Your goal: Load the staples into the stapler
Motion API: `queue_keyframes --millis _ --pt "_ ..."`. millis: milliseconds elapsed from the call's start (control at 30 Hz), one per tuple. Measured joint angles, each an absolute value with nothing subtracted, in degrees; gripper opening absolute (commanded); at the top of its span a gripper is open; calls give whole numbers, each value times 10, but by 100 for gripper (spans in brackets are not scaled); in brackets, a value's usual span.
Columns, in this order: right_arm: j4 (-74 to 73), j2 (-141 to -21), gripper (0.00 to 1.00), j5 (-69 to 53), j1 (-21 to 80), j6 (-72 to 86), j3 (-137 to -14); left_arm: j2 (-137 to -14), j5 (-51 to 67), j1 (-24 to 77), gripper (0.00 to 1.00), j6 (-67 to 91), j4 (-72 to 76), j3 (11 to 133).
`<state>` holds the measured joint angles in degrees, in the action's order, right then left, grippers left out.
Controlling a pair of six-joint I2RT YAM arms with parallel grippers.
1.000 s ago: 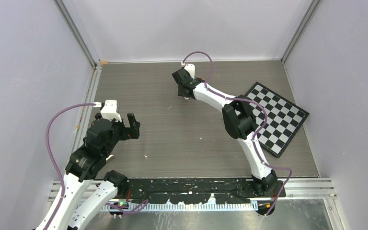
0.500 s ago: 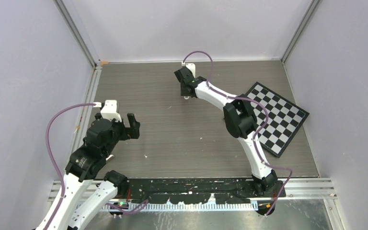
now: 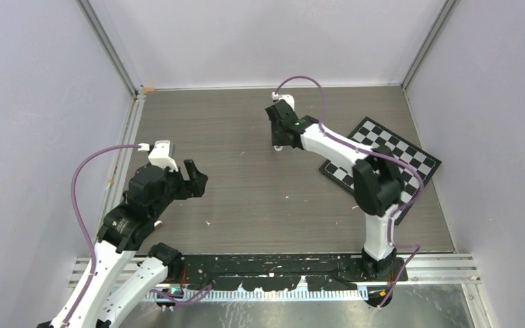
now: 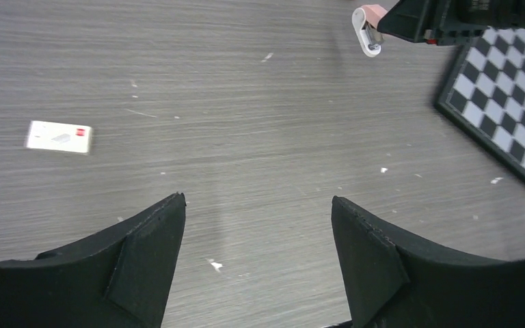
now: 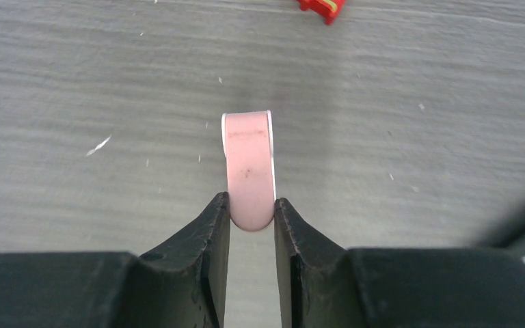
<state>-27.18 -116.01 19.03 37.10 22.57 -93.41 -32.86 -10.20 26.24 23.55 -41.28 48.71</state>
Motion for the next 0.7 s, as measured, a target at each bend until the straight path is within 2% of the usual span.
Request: queue_keyframes --millis 267,400,567,700 --pt "-229 -912 21 172 376 273 -741 -381 -11 262 72 334 -366 478" --pt "-206 -792 20 153 394 326 -639 -415 38 262 65 389 -317 465" --pt "-178 -679 19 130 425 408 -533 -448 98 263 60 459 -222 414" --pt "-163 -620 18 124 447 461 -479 -481 131 275 59 505 -154 383"
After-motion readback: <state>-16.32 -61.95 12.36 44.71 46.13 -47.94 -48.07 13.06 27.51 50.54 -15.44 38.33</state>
